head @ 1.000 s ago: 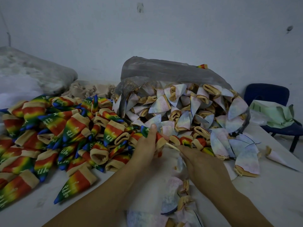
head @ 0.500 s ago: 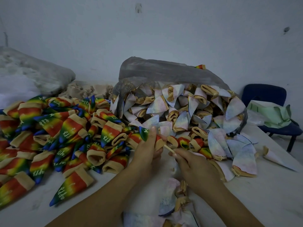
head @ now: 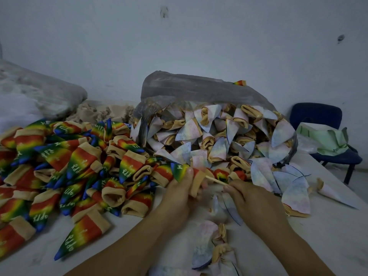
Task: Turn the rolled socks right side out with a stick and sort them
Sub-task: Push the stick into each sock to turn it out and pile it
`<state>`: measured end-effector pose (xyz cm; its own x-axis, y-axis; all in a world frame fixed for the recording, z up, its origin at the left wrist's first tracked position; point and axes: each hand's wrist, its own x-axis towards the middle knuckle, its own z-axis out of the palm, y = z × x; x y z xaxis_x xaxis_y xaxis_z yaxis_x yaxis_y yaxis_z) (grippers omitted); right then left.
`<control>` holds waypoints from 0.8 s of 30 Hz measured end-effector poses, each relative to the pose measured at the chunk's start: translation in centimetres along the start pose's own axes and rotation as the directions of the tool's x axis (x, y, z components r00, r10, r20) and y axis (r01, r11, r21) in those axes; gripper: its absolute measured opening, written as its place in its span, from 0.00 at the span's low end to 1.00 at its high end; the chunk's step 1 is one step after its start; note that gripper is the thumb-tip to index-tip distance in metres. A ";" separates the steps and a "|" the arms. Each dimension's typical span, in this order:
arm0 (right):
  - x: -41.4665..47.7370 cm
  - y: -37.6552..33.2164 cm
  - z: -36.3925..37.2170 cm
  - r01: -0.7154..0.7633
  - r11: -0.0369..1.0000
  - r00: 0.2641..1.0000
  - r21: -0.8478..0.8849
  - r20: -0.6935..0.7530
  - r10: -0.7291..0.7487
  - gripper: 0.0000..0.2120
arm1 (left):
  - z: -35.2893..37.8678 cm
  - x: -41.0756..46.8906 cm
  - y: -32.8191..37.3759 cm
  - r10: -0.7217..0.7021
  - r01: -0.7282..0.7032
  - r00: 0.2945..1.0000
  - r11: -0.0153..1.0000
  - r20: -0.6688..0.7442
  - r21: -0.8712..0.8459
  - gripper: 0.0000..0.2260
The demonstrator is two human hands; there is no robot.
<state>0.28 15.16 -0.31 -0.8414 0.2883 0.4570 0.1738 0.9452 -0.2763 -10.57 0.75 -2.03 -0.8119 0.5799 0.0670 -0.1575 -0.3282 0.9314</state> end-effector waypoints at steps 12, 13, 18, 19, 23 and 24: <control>-0.1 -0.5 0.7 -0.035 0.979 0.995 0.200 0.101 0.015 0.09 | 0.8 -0.3 0.0 -0.021 0.035 0.998 0.971 -0.061 0.236 0.30; -0.1 -0.4 0.6 -0.021 0.984 0.995 0.178 0.097 0.004 0.10 | 0.8 -0.4 0.1 -0.022 0.036 0.998 0.974 -0.064 0.224 0.29; -0.1 0.6 0.0 0.024 0.991 0.998 0.128 0.047 -0.030 0.19 | 0.6 -0.5 -0.2 0.004 -0.006 1.000 0.966 0.009 0.257 0.17; -0.1 0.7 0.1 0.023 0.991 0.999 0.130 0.041 -0.029 0.19 | 0.5 -0.4 -0.2 0.007 -0.011 1.000 0.962 0.014 0.273 0.17; -0.1 0.9 0.7 0.018 0.986 0.999 0.164 0.028 -0.023 0.21 | 0.3 -0.5 -0.3 -0.012 -0.007 0.998 0.960 0.065 0.280 0.17; 0.0 1.1 0.7 0.004 0.984 0.999 0.177 0.034 -0.011 0.21 | 0.3 -0.6 -0.2 -0.017 -0.004 0.997 0.966 0.080 0.260 0.17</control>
<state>0.10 16.09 -1.22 -0.8601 0.2729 0.4310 0.0767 0.9044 -0.4196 -9.88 0.74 -2.16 -0.7615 0.6433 0.0794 -0.0025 -0.1254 0.9921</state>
